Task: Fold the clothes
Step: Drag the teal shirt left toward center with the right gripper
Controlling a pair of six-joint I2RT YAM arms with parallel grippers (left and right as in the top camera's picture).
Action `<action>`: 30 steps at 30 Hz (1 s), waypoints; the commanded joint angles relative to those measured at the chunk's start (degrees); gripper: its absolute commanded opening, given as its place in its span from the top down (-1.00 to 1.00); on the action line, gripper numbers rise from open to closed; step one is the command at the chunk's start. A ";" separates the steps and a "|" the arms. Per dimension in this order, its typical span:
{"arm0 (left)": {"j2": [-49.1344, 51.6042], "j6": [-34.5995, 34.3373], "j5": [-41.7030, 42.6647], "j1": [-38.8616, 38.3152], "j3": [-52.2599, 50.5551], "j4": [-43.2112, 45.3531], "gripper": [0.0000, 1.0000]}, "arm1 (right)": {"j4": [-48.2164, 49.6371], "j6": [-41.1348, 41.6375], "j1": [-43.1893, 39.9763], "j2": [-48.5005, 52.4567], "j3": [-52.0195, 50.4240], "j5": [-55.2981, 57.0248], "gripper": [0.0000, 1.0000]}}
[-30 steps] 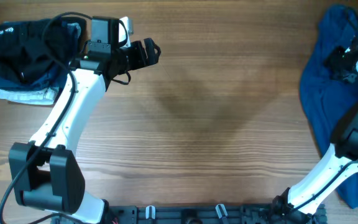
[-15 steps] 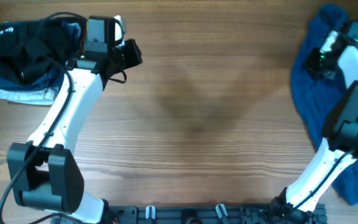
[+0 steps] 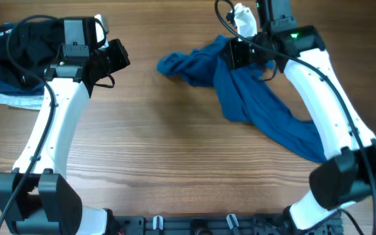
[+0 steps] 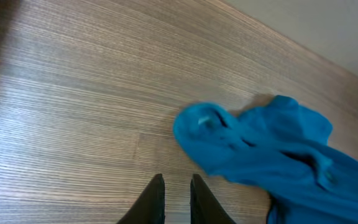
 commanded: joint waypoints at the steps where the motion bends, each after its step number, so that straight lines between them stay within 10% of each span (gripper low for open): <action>1: -0.94 1.09 -0.42 0.15 1.03 -0.02 0.70 | -3.26 -4.81 1.68 -6.58 0.87 -3.63 0.63; 3: -0.94 1.07 0.52 0.11 1.03 -0.33 0.69 | -5.22 -6.38 1.88 -7.23 0.87 -1.57 -0.40; 5: -0.94 1.09 3.85 0.09 1.03 -1.07 0.66 | -5.97 -6.21 1.86 -7.82 0.87 1.25 -0.96; 11: -0.94 4.39 8.37 -4.83 1.03 -2.27 0.58 | -4.72 -0.87 1.86 -6.51 0.61 15.34 -0.99; 15: -0.94 4.39 -4.07 -13.68 1.03 -2.58 0.48 | -7.37 7.02 1.60 -6.05 0.59 22.01 -1.00; 18: -0.85 4.39 -12.02 -17.55 1.01 -2.58 0.08 | -14.36 14.29 -2.78 -6.91 0.59 21.99 -0.99; 30: 9.07 5.49 -12.57 -16.94 1.01 -1.01 -0.22 | -9.46 19.69 -15.39 -6.91 -19.82 15.61 -0.99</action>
